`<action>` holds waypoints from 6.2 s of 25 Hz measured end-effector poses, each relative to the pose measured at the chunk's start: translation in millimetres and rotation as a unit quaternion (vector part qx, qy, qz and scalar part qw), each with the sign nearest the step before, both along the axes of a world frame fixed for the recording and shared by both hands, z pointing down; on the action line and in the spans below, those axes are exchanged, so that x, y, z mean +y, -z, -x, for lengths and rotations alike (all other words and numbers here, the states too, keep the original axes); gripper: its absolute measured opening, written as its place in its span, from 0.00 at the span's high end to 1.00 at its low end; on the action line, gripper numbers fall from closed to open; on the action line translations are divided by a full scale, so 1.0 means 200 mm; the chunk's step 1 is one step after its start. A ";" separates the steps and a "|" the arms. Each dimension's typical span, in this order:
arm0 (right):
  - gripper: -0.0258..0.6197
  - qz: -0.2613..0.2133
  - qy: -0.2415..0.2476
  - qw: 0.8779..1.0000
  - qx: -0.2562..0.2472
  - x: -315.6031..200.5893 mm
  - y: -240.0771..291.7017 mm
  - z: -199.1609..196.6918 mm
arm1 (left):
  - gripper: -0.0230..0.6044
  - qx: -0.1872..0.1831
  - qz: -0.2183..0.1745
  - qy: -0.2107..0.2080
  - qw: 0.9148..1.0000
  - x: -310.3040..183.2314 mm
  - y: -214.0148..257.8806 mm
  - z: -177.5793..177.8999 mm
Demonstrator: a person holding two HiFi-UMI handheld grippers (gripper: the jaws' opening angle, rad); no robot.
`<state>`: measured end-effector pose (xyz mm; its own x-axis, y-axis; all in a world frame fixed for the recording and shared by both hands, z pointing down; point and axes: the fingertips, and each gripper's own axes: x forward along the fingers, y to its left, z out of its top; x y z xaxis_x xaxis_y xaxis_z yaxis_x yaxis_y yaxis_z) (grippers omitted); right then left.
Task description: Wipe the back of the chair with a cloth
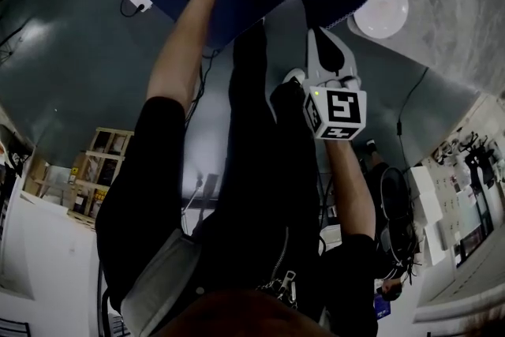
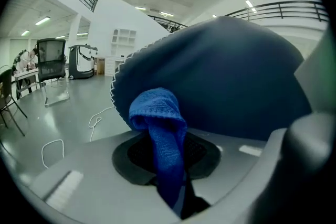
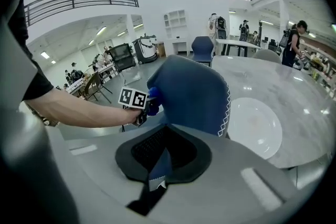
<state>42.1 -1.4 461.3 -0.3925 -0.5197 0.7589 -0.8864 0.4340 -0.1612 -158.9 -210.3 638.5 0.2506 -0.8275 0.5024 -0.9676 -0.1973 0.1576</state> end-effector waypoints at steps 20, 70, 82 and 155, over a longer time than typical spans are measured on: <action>0.96 0.019 0.000 1.000 0.005 0.05 -0.08 -0.02 | 0.83 -0.003 -0.012 -0.082 0.997 0.15 -0.06 -0.34; 0.96 0.020 -0.043 0.999 -0.005 0.14 -0.07 -0.14 | 0.83 0.011 -0.022 -0.414 0.910 1.16 0.02 -1.20; 0.96 0.019 0.008 1.000 -0.008 0.09 -0.14 0.01 | 0.83 -0.067 -0.003 -0.231 0.971 0.63 -0.23 -0.46; 0.96 0.053 -0.044 0.997 -0.033 0.22 -0.21 0.01 | 0.84 0.034 0.099 -0.245 0.964 0.81 -0.54 -0.91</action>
